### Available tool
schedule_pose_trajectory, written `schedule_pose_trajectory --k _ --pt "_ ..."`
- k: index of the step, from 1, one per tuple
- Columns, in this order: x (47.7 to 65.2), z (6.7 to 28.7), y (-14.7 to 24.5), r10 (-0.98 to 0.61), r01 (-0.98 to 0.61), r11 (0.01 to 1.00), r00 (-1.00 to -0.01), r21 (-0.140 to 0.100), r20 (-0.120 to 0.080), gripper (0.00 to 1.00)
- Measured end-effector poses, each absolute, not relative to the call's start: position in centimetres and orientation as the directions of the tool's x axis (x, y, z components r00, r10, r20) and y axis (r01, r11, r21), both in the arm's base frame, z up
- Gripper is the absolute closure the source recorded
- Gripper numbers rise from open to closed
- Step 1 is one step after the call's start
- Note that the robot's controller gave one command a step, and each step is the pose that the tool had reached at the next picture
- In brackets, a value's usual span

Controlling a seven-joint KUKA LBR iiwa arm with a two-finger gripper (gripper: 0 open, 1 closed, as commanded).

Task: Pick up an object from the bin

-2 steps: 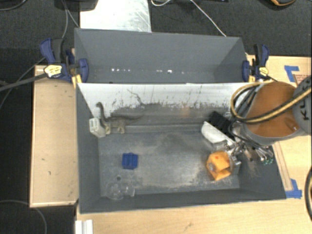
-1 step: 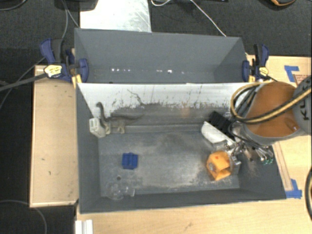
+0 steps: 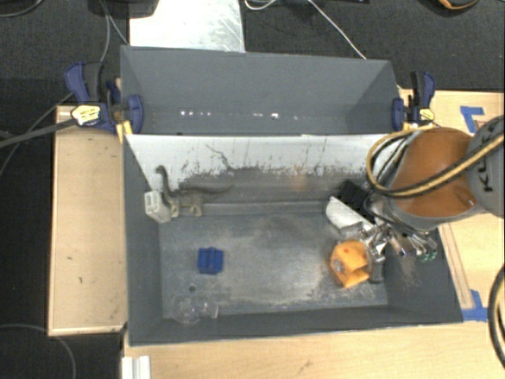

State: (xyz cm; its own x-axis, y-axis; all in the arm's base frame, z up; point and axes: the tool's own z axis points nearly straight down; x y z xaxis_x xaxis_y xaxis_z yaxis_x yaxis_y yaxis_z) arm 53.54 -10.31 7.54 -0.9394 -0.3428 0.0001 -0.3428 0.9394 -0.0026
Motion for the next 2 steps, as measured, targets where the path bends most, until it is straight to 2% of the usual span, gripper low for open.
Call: schedule_pose_trajectory --k 1,2 --pt "53.6 7.5 -10.2 -0.331 -0.331 0.944 -0.944 -0.003 -0.001 1.00" --pt "55.0 7.6 -8.5 -0.316 -0.316 0.949 -0.949 -0.010 -0.004 1.00"
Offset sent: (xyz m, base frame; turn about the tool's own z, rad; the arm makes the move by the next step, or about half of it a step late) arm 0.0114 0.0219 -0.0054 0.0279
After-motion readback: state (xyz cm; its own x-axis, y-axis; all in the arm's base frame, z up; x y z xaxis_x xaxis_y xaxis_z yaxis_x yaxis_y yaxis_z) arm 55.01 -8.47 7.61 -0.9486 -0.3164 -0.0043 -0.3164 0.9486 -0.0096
